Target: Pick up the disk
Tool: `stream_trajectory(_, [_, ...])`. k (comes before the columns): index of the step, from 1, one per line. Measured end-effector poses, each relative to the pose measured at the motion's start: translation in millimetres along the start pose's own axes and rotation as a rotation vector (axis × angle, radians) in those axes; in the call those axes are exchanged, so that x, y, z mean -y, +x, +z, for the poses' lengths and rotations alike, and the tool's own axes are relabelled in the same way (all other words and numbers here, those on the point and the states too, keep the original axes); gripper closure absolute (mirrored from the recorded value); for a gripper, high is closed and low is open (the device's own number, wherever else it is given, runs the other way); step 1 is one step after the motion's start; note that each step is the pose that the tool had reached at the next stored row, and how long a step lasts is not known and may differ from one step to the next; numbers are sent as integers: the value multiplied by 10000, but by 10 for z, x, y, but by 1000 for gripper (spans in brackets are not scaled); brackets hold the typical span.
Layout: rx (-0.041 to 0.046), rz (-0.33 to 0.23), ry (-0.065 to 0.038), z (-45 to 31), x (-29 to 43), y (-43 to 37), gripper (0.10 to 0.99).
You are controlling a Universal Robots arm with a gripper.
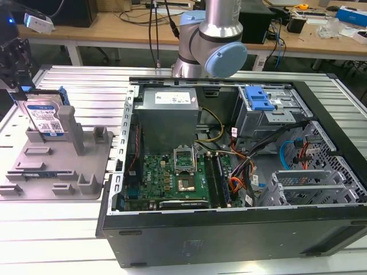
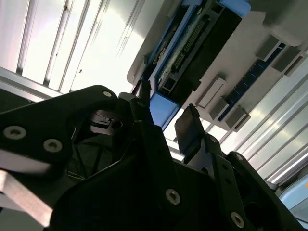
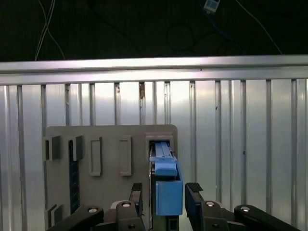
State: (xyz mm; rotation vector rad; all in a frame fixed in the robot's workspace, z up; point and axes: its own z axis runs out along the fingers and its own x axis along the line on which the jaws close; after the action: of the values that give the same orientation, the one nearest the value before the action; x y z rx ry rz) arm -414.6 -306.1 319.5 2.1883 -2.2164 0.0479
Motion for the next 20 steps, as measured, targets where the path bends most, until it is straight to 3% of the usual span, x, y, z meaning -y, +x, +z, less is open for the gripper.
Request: stream_trajectory(20, [1, -326, 13, 174, 0, -7, 604])
